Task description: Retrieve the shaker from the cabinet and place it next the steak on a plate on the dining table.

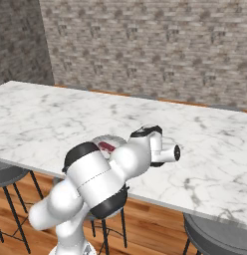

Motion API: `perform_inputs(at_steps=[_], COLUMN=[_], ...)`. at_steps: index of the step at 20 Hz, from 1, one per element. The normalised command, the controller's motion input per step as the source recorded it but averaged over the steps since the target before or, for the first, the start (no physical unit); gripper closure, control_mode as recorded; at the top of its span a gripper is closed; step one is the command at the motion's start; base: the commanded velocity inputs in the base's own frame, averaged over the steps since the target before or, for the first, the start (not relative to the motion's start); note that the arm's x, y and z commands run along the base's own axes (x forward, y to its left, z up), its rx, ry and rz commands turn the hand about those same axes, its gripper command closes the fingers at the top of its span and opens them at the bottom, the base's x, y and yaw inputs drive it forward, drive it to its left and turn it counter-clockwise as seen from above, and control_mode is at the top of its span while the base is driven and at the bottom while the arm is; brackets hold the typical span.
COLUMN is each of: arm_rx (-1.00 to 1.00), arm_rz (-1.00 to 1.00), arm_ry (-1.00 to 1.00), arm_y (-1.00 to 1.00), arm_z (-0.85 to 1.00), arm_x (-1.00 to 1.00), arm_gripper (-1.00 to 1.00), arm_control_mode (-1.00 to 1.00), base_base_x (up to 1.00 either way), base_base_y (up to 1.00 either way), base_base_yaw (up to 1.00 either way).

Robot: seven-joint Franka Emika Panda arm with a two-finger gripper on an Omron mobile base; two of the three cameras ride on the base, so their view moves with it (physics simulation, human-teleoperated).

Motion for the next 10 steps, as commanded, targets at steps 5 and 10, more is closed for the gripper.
perform_inputs(at_steps=[5, 10], arm_rx=[0.00, 0.00], arm_rz=[0.00, 0.00], arm_ry=[-0.06, -0.02], arm_y=[0.00, 0.00], arm_z=[-0.23, -0.26], arm_x=[0.15, 0.15], arm_gripper=[1.00, 1.00], arm_control_mode=[-1.00, -1.00], base_base_x=[0.00, 0.00], base_base_y=[0.00, 0.00], base_base_yaw=[0.00, 0.00])
